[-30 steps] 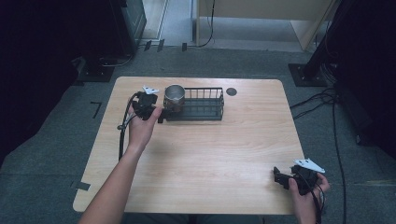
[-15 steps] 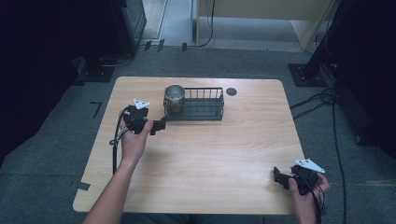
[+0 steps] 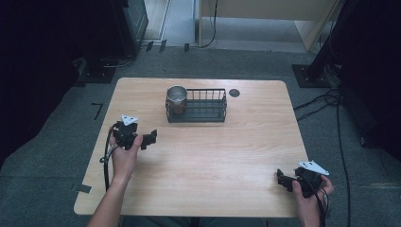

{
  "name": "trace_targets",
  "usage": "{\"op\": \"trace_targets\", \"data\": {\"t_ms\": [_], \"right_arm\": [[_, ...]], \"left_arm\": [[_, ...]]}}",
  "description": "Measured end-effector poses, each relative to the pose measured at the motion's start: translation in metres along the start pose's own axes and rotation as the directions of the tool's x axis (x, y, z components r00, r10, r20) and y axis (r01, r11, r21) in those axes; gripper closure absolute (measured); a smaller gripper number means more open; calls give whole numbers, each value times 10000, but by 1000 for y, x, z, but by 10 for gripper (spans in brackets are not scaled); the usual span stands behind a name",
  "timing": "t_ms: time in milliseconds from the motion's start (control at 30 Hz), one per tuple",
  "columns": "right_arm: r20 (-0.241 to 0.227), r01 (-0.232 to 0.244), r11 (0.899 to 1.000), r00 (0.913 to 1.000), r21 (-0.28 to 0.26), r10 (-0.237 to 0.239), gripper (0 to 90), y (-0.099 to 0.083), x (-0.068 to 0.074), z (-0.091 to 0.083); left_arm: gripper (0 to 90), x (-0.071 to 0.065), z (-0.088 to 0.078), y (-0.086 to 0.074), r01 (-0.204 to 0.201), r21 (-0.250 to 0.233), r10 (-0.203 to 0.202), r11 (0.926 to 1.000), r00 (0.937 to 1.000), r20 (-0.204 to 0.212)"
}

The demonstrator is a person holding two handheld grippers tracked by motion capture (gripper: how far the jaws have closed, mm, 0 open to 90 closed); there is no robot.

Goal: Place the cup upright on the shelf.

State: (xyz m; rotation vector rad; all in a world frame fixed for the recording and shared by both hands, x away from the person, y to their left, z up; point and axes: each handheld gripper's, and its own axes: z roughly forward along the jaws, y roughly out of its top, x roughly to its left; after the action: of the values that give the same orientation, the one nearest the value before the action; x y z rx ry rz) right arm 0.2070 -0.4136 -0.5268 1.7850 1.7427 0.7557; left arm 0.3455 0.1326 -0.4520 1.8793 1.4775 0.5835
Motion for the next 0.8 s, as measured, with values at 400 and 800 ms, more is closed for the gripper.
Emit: {"op": "trace_targets", "data": {"t_ms": [400,800], "right_arm": [[4,2,10000,10000,0,-2,0,0,0,0],[4,2,10000,10000,1,-2,0,0,0,0]], "left_arm": [[0,18,-5,-37,359,313,-352,9989,9991,-234],[0,37,-13,-79,626,659,-582,9959,9961,-667]]}}
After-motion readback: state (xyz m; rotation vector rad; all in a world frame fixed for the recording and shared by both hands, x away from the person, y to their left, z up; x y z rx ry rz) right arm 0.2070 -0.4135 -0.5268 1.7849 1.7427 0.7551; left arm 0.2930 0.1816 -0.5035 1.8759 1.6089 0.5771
